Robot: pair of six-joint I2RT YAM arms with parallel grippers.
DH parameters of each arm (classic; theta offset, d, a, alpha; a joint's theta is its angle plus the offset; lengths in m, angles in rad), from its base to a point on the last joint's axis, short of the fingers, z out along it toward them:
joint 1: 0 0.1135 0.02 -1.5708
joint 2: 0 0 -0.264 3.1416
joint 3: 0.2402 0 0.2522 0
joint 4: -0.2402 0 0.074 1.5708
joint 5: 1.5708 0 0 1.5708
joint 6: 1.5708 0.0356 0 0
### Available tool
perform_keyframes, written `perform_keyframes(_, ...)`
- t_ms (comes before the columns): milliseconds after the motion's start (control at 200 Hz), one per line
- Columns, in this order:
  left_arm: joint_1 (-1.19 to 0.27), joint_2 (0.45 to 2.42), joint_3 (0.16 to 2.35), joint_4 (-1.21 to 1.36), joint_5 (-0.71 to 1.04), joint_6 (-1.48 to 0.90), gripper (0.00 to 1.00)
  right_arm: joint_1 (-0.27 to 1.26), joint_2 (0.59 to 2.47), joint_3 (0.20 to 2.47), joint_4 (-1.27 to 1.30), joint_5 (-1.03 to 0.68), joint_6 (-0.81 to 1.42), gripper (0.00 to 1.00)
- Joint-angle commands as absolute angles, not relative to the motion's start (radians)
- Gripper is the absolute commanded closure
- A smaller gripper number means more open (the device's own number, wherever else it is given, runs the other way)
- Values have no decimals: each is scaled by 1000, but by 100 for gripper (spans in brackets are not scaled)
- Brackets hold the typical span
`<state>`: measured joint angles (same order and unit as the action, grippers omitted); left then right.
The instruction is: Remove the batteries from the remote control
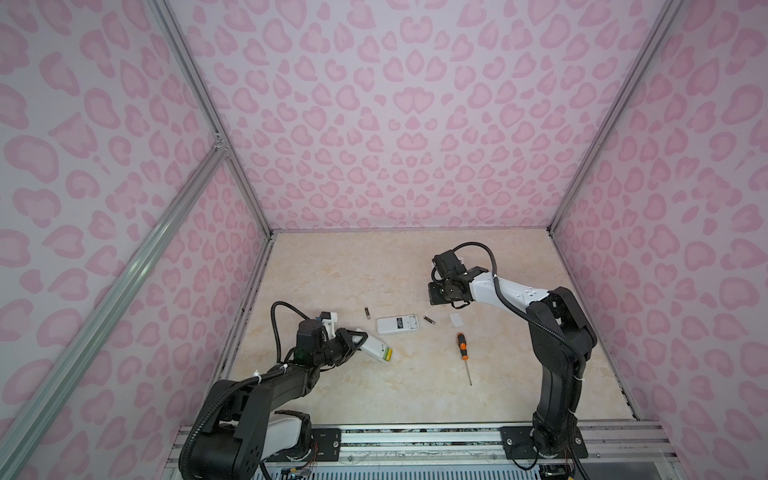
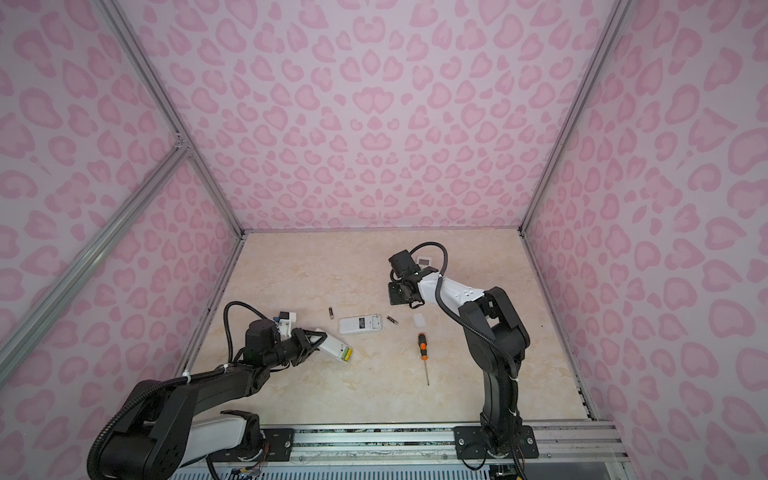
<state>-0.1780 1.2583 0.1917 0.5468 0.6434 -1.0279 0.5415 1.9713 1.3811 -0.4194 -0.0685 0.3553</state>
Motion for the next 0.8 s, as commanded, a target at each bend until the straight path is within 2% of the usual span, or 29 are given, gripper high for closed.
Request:
perform_keyframes(0, -179, 1258, 193, 524, 634, -1007, 94, 546, 2027, 1429, -465, -43, 322, 95)
perform_keyframes(210, -179, 1290, 202, 499, 654, -982, 90, 563, 2080, 1475, -488, -30, 316, 91)
perform_keyframes(465, -178, 1321, 237, 460, 651, -956, 73, 578, 2084, 1506, -496, -25, 325, 71)
perform_keyframes(570, -177, 1304, 257, 399, 624, -926, 65, 581, 2067, 1515, -507, -16, 325, 65)
perform_keyframes(585, -178, 1299, 260, 387, 619, -921, 60, 581, 2065, 1514, -508, -14, 325, 65)
perform_keyframes(655, -178, 1274, 279, 316, 587, -886, 53, 584, 2045, 1504, -508, -8, 325, 63)
perform_keyframes(795, -178, 1207, 330, 94, 495, -799, 30, 593, 1990, 1438, -476, -20, 335, 62)
